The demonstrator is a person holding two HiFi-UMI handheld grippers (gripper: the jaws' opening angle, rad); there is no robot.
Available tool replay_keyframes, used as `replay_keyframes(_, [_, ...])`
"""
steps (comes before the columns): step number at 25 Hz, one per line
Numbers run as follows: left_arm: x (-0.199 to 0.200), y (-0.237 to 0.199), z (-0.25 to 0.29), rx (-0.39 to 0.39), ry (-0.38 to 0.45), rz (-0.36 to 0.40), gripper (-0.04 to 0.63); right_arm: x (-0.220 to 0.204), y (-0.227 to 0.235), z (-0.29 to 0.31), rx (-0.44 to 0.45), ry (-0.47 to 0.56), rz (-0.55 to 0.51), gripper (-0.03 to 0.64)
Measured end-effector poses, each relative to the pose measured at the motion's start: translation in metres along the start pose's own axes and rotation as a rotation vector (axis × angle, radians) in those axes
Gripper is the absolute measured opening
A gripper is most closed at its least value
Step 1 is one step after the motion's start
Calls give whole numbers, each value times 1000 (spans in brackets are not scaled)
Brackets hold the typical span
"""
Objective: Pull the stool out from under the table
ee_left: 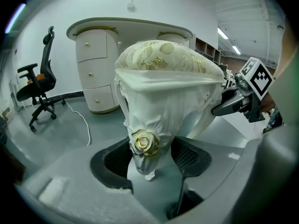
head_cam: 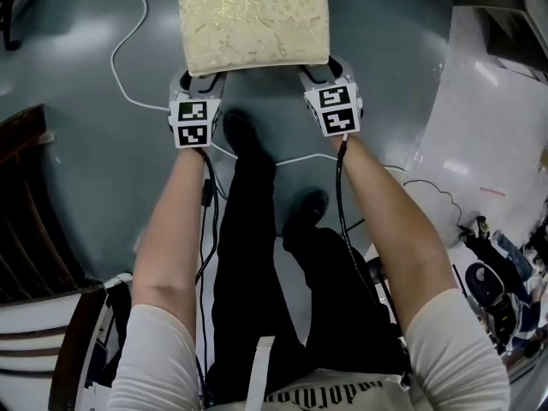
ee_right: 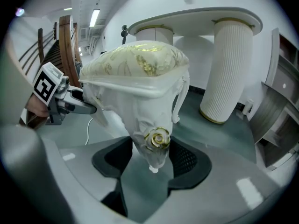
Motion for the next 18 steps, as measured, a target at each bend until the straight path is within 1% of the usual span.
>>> replay_keyframes(4, [1,1,-2,17,-22,-4,262,5,0,-3,27,-11,7,239])
replay_keyframes(6, [2,2,-4,25,-25,-7,267,4,0,-4,26,-14,4,242])
replay_keyframes(8, [3,2,-7,32,-17,-31,306,6,1,-4,21,-14,1,249])
replay_keyframes(10, [3,3,-13,38,-9,-75,319,9,0,-9,19,-10,5,265])
replay_keyframes(11, [2,5,-18,42,-9,-85,319,9,-1,-13,20,-8,4,272])
replay_keyframes(14, [0,14,-36,47,-13,-74,319,11,-3,-30,16,-4,-7,274])
replay_keyframes(18, [7,25,-75,65,-2,-94,319,19,-4,-68,11,8,6,273])
Point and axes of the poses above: the fingertips, and each gripper's own axes: z forward along the fingers, y to its right, x out of its top, the point moved 10 cm from there along -z, backward along the fingers, and after that the axes turned 14 degrees about -y, right-handed, at the moved point
